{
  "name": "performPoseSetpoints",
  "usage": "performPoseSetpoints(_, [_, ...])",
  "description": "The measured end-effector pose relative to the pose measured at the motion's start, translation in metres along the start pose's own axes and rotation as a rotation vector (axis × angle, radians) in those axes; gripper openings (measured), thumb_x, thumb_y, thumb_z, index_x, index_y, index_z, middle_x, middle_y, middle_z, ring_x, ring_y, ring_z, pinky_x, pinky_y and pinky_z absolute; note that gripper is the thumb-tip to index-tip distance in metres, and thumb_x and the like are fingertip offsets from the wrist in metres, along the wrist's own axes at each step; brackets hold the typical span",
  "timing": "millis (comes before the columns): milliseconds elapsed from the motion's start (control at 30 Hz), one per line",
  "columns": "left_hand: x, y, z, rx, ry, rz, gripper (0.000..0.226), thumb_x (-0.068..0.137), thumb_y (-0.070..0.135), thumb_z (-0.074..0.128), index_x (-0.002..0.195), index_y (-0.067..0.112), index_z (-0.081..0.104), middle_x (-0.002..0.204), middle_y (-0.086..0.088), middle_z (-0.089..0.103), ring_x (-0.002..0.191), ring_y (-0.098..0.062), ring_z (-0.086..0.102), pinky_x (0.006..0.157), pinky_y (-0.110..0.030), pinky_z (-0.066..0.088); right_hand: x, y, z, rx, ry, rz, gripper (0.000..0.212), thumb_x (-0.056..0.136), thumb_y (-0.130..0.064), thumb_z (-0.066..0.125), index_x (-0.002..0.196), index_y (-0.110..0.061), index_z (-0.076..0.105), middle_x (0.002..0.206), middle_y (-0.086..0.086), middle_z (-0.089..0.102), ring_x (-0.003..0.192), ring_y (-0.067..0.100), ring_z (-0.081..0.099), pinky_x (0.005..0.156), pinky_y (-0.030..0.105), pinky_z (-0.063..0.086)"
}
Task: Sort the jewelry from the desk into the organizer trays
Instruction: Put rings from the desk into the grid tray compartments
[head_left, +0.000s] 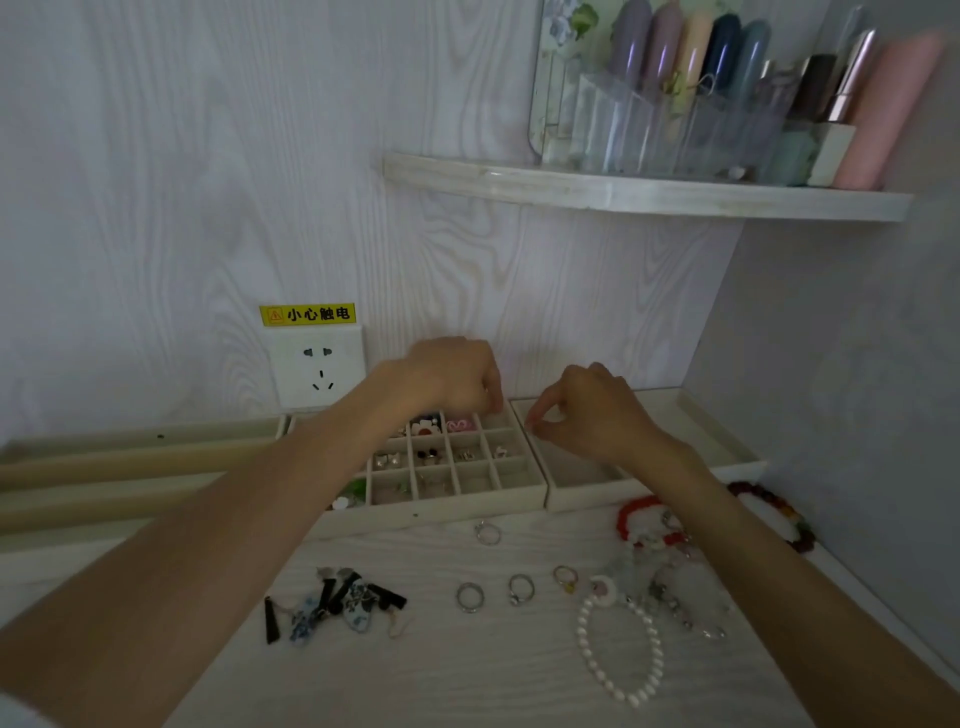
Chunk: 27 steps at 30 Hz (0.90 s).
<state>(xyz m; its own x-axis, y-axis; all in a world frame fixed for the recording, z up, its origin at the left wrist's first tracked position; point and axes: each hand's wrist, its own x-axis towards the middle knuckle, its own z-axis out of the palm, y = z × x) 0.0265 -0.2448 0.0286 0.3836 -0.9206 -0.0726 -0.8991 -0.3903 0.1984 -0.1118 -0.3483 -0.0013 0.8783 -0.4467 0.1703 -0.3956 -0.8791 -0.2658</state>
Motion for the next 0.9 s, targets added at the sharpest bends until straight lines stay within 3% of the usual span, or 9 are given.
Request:
performPoseSetpoints(67, [0.0,-0.005,0.006,-0.028,0.016,-0.008,0.02,0.086,0.027,0.062,0.105,0.029,0.071,0.082,0.012,0.052,0.083,-0.009,0.052,0.069,-0.024,0.041,0.005,-0.004,0.001,-0.015,-0.015,-0.001,0.011,0.081,-0.035,0.068,0.088,-0.03,0.075,0.097,-0.006,0.067,0.098,0.015,0.054,0.08,0.025,0.035])
performPoseSetpoints(200, [0.006,-0.009,0.021,-0.071,-0.011,-0.046,0.022,0.083,0.03,0.067,0.104,0.025,0.073,0.101,0.007,0.069,0.092,-0.013,0.062,0.08,-0.029,0.052,0.019,-0.015,0.006,-0.09,-0.126,0.023,0.021,0.075,-0.037,0.073,0.091,-0.025,0.075,0.099,-0.004,0.07,0.094,0.014,0.061,0.08,0.023,0.036])
performPoseSetpoints(333, [0.012,-0.009,0.03,-0.05,-0.068,-0.083,0.028,0.078,0.038,0.07,0.099,0.02,0.075,0.101,0.002,0.071,0.092,-0.016,0.065,0.086,-0.036,0.054,0.028,-0.02,0.013,-0.173,-0.215,0.058,0.037,0.074,-0.045,0.071,0.1,-0.018,0.07,0.1,-0.001,0.069,0.095,0.017,0.061,0.084,0.027,0.037])
performPoseSetpoints(567, [0.02,-0.001,0.029,-0.041,-0.183,-0.04,0.029,0.078,0.035,0.071,0.096,0.013,0.074,0.098,-0.005,0.07,0.094,-0.023,0.066,0.082,-0.036,0.053,0.038,-0.024,0.011,-0.286,-0.293,0.019,0.031,0.076,-0.038,0.068,0.101,-0.019,0.07,0.103,-0.001,0.068,0.098,0.017,0.059,0.081,0.028,0.029])
performPoseSetpoints(667, [0.02,0.0,0.027,0.007,-0.169,-0.032,0.032,0.077,0.039,0.072,0.098,0.015,0.073,0.098,-0.003,0.071,0.092,-0.02,0.065,0.086,-0.036,0.054,0.042,-0.026,0.01,-0.333,-0.316,0.014,0.033,0.076,-0.038,0.069,0.103,-0.019,0.069,0.105,-0.002,0.066,0.102,0.017,0.057,0.089,0.031,0.03])
performPoseSetpoints(767, [0.02,-0.002,0.026,0.043,-0.156,-0.043,0.039,0.077,0.045,0.071,0.103,0.017,0.072,0.101,0.002,0.071,0.094,-0.017,0.064,0.086,-0.034,0.053,0.044,-0.026,0.005,-0.258,-0.276,0.062,0.035,0.077,-0.04,0.069,0.105,-0.018,0.068,0.107,-0.001,0.067,0.099,0.017,0.059,0.085,0.028,0.035])
performPoseSetpoints(833, [0.02,-0.003,0.026,0.046,-0.148,-0.037,0.039,0.077,0.047,0.07,0.104,0.019,0.072,0.102,0.002,0.071,0.094,-0.016,0.064,0.084,-0.033,0.053,0.04,-0.026,-0.002,-0.18,-0.307,0.079,0.034,0.083,-0.041,0.063,0.109,-0.021,0.067,0.115,-0.001,0.064,0.101,0.017,0.058,0.084,0.026,0.039])
performPoseSetpoints(900, [0.019,-0.005,0.028,0.039,-0.124,-0.022,0.037,0.077,0.048,0.07,0.101,0.02,0.073,0.101,0.003,0.071,0.092,-0.015,0.064,0.08,-0.03,0.051,0.034,-0.024,-0.011,-0.181,-0.358,0.044,0.024,0.091,-0.031,0.053,0.113,-0.03,0.065,0.125,-0.003,0.058,0.1,0.013,0.054,0.081,0.024,0.038])
